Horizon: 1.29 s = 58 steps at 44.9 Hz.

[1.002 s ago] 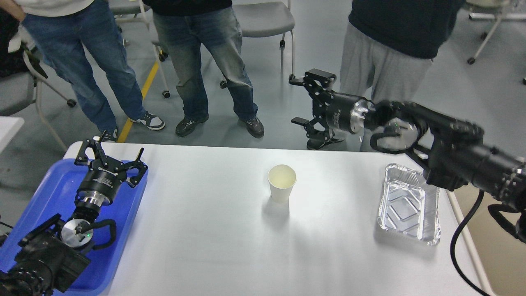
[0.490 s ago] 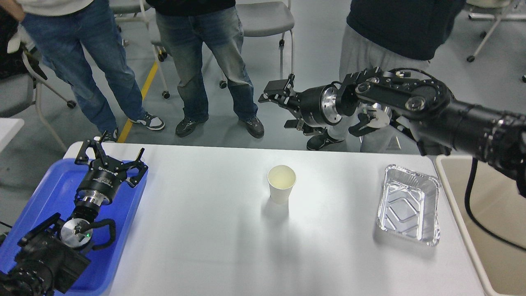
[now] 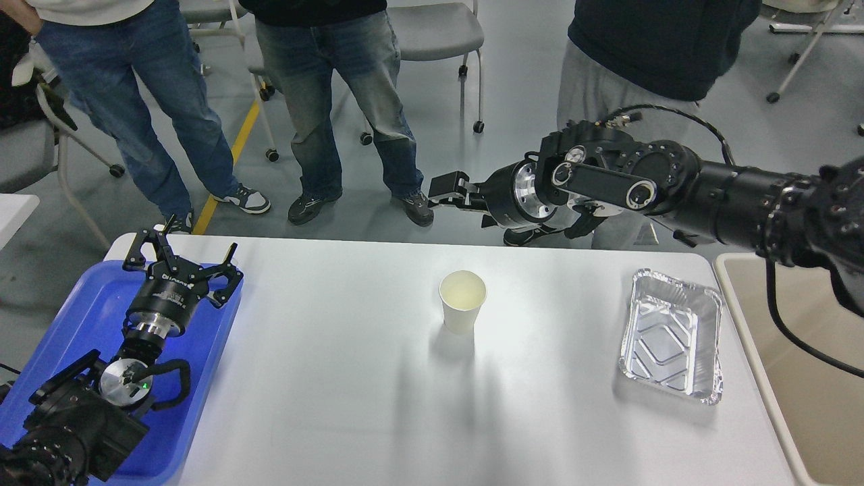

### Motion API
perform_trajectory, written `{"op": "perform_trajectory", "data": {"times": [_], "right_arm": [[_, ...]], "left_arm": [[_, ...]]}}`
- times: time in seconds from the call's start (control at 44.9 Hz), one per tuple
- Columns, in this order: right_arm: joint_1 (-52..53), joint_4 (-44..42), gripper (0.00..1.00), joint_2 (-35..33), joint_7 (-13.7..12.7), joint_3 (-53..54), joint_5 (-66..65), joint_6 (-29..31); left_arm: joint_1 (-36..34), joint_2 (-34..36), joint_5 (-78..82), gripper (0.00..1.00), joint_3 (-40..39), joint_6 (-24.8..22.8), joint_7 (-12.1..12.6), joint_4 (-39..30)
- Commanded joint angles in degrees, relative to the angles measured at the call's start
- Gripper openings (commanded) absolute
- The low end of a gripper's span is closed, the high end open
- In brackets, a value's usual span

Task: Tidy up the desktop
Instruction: 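Lower the open right gripper toward the white paper cup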

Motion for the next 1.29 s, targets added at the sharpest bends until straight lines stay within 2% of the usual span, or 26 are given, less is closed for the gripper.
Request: {"op": "perform_trajectory", "data": {"times": [0.0, 0.401, 0.801, 1.269], "right_arm": [[-4.09, -5.27, 1.0, 0.72, -0.01, -4.63, -1.26, -0.09], [-9.28, -6.25, 1.0, 0.72, 0.17, -2.97, -0.46, -0.87], [-12.01, -5.28, 1.0, 0.72, 0.43, 7.14, -0.38, -1.84], [-17.19, -4.49, 1.0, 0.72, 0.52, 9.07, -2.04, -2.46]], "left_arm": [[0.0, 0.0, 0.0, 1.0, 0.01, 0.0, 0.0, 0.01], [0.0, 0.0, 0.0, 1.0, 0.01, 0.0, 0.0, 0.01], [0.0, 0.0, 0.0, 1.0, 0.01, 0.0, 0.0, 0.01], [0.0, 0.0, 0.0, 1.0, 0.01, 0.0, 0.0, 0.01]]}}
